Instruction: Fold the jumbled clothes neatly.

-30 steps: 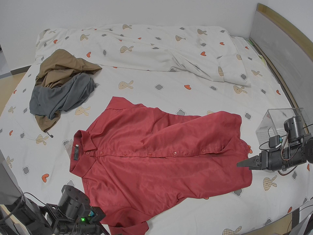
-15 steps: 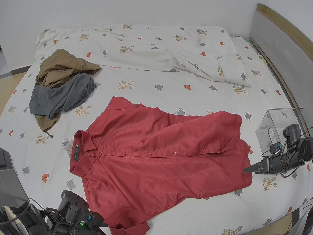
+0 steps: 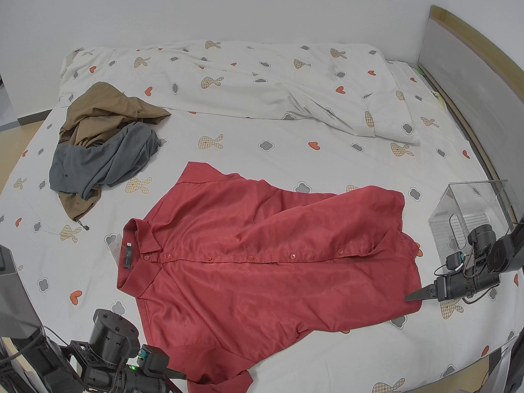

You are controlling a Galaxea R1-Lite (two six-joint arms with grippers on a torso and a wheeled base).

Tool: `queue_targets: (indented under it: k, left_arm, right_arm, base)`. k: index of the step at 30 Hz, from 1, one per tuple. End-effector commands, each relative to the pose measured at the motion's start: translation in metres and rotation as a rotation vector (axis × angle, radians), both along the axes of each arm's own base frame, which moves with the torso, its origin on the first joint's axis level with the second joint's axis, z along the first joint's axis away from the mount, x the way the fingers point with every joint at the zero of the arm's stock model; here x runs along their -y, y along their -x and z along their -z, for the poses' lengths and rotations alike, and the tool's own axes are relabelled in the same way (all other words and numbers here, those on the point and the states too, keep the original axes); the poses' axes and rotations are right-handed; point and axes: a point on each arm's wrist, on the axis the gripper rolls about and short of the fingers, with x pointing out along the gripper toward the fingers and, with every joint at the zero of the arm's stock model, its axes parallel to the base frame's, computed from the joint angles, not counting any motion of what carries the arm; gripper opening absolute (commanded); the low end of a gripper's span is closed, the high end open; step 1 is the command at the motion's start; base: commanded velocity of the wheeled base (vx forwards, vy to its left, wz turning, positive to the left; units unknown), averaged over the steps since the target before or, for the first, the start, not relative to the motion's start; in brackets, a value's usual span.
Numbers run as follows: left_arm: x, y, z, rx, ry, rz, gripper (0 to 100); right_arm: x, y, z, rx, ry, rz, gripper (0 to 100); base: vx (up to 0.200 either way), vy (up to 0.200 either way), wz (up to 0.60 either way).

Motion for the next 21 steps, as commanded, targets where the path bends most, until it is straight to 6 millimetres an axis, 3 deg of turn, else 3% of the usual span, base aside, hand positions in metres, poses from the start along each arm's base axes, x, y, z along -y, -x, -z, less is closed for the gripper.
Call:
queue_targets:
  k: [1, 11, 12, 21]
  left_arm:
    - [-0.004, 0.003, 0.000, -0.006, -0.005, -0.010, 100]
    - [-0.006, 0.002, 0.000, -0.004, -0.006, -0.021, 100]
    - [-0.006, 0.002, 0.000, -0.002, -0.007, -0.022, 100]
    - [-0.006, 0.002, -0.001, 0.002, -0.007, -0.022, 100]
  right_arm:
    - [-0.007, -0.002, 0.011, -0.034, -0.038, -0.036, 100]
    - [-0.018, 0.004, 0.010, -0.033, -0.119, -0.096, 100]
    - [-0.019, 0.004, 0.011, -0.036, -0.120, -0.099, 0]
    - [-0.021, 0.013, 0.008, -0.042, -0.112, -0.100, 0]
  base:
    - [0.000, 0.000, 0.00]
    - [0.000, 0.000, 0.00]
    - [0.000, 0.000, 0.00]
    - [0.000, 0.000, 0.00]
